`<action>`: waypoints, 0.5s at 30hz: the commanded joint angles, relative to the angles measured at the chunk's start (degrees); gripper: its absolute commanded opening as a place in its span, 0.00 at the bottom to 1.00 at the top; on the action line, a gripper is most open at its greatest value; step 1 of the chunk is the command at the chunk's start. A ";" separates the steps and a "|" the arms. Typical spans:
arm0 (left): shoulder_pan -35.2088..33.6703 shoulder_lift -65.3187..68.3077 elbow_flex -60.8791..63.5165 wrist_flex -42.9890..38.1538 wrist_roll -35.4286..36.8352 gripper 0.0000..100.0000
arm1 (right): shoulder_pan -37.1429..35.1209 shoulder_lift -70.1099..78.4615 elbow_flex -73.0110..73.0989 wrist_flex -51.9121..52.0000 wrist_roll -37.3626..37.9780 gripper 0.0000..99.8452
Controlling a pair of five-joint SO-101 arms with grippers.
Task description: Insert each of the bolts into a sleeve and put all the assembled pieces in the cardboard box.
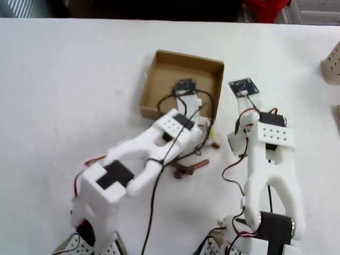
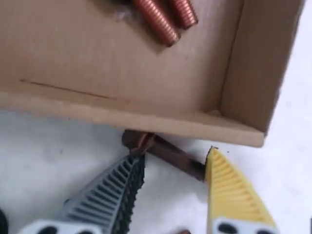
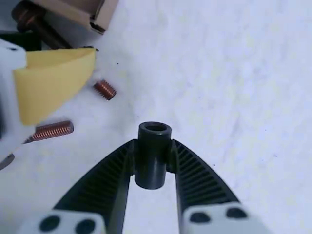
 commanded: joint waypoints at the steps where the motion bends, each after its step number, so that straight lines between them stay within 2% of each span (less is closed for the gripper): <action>1: -2.15 1.19 -3.96 1.14 0.79 0.22 | -0.57 -3.03 -0.44 -0.66 0.09 0.02; 6: -1.45 1.45 -4.04 2.81 0.35 0.20 | -0.66 -3.03 -0.44 -0.57 0.09 0.02; 11: 0.04 1.45 -3.87 3.78 -2.46 0.07 | -0.66 -3.03 -0.44 -0.57 0.70 0.02; 15: 0.48 1.45 -3.78 5.10 -4.31 0.02 | -0.57 -3.03 -0.44 -0.48 2.37 0.02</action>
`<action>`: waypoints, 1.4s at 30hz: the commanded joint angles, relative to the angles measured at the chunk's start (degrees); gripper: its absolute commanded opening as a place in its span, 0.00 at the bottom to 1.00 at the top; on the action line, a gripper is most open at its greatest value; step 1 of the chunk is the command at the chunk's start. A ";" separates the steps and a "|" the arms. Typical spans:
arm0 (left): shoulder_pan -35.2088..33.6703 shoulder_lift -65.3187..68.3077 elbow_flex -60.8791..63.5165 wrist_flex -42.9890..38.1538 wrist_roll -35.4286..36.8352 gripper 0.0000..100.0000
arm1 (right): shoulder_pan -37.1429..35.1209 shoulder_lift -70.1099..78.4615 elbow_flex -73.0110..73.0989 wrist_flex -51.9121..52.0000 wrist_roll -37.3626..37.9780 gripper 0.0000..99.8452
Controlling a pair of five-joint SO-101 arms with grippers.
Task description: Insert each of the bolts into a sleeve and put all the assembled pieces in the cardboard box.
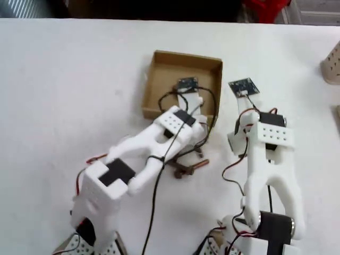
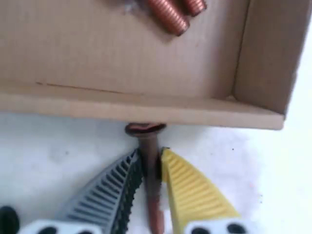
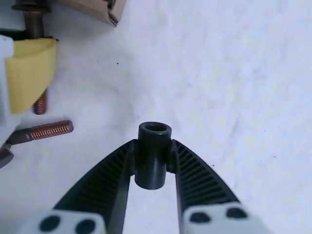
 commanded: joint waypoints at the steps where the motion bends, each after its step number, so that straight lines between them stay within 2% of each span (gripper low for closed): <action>1: 1.10 0.04 -1.32 2.64 -2.20 0.02 | -0.57 -3.03 -0.35 -0.48 1.67 0.02; 11: 0.66 -5.14 -0.97 12.22 -3.25 0.02 | -1.80 -3.03 -0.26 1.71 1.49 0.02; 13: 0.66 -6.37 -0.62 13.27 -6.51 0.02 | -3.82 -3.03 -0.18 3.21 1.41 0.02; 20: 0.48 -12.26 9.23 7.38 -10.55 0.02 | -10.24 -3.03 1.14 3.56 -6.86 0.02; 25: -2.42 -19.03 14.68 7.21 -18.64 0.02 | -13.05 -3.03 1.14 3.56 -12.04 0.02; 32: -10.51 -25.63 20.84 2.55 -19.34 0.02 | -16.92 -3.12 0.79 3.56 -18.64 0.02; 42: -13.23 -35.47 29.36 -4.92 -19.34 0.02 | -18.59 -10.15 4.92 -4.88 -31.82 0.02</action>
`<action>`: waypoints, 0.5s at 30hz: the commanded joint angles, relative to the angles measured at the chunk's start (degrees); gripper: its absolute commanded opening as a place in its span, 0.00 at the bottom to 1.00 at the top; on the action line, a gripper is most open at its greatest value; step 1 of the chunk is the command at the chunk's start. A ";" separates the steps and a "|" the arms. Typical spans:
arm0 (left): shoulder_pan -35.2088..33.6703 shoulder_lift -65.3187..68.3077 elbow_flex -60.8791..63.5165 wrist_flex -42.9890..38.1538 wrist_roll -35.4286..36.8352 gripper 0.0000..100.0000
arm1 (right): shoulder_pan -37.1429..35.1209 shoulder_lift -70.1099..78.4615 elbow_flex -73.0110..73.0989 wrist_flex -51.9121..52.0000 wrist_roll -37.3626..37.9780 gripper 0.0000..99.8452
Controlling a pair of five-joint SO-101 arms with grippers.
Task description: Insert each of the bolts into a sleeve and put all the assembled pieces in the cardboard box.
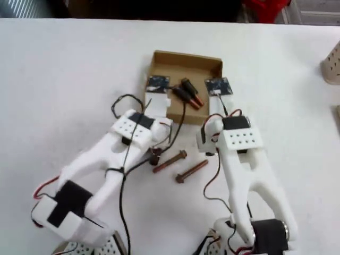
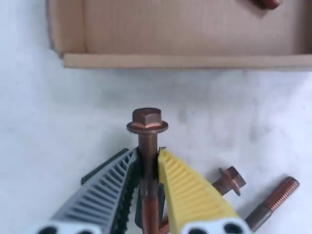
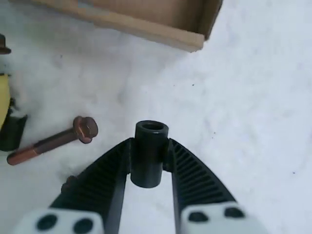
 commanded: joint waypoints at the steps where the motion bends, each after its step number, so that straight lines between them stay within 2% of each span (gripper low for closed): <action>1: -2.68 -6.90 2.02 -4.75 -0.53 0.02 | -1.19 -7.16 2.20 -3.03 -3.60 0.02; 8: -10.77 -13.58 6.33 -7.91 -0.53 0.02 | -5.58 -17.10 9.23 -7.34 -3.87 0.02; 15: -15.60 -15.96 7.03 -7.91 -0.53 0.02 | -11.03 -18.51 10.02 -11.74 -3.87 0.02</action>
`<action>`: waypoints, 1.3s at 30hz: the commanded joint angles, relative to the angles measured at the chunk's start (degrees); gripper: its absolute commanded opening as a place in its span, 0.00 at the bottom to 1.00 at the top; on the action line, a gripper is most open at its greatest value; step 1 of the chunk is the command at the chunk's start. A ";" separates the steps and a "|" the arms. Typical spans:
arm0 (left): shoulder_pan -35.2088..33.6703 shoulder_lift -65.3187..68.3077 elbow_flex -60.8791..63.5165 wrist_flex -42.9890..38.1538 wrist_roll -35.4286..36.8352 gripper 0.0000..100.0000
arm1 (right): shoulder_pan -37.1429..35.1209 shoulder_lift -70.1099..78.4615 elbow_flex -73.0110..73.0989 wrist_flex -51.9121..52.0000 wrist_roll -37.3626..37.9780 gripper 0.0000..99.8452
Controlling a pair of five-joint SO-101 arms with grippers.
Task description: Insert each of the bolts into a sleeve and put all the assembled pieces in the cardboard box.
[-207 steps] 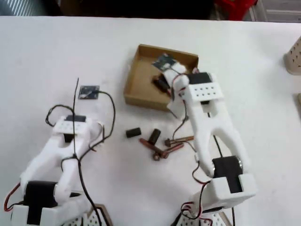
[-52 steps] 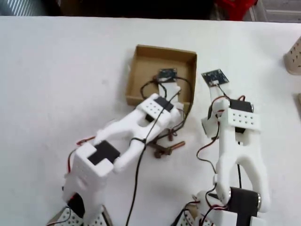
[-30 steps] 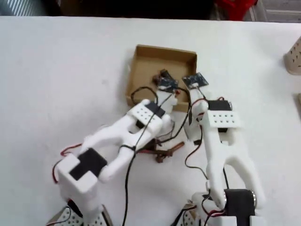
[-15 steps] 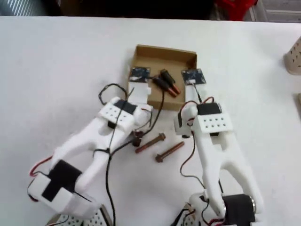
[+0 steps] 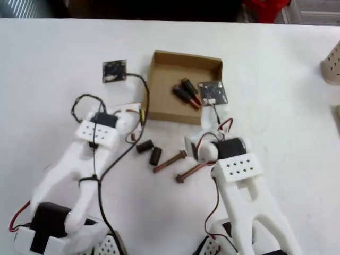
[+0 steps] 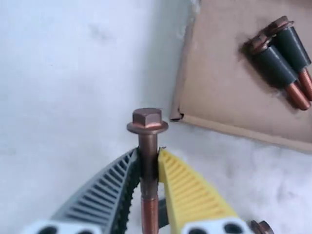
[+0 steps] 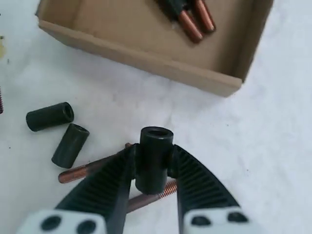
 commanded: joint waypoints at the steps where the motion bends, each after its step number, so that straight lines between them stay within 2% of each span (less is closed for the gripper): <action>1: -2.33 -3.38 -0.79 -1.49 -0.53 0.02 | -3.82 -2.07 -0.44 -3.30 -0.62 0.02; 6: -5.76 -2.95 -0.35 -5.80 -0.53 0.02 | -9.45 -2.07 1.58 -10.51 -0.62 0.02; 12: -9.36 -2.95 -0.35 -6.42 -0.53 0.02 | -13.67 -2.07 11.43 -29.93 -0.62 0.02; 22: -11.65 -2.86 -0.26 -9.76 -0.53 0.02 | -17.63 -2.07 20.92 -50.86 -0.62 0.02; 28: -12.09 -2.86 0.35 -10.20 -0.53 0.02 | -21.23 -1.98 27.78 -68.62 -0.62 0.02; 31: -12.09 -2.86 2.02 -13.45 -0.53 0.02 | -22.99 -1.98 30.51 -76.88 -0.62 0.02; 34: -12.09 -2.86 3.52 -16.62 -0.53 0.02 | -24.04 -1.89 31.38 -81.10 -0.62 0.02; 39: -12.09 -2.86 3.60 -16.97 -0.53 0.02 | -24.13 4.09 31.30 -86.46 -0.62 0.02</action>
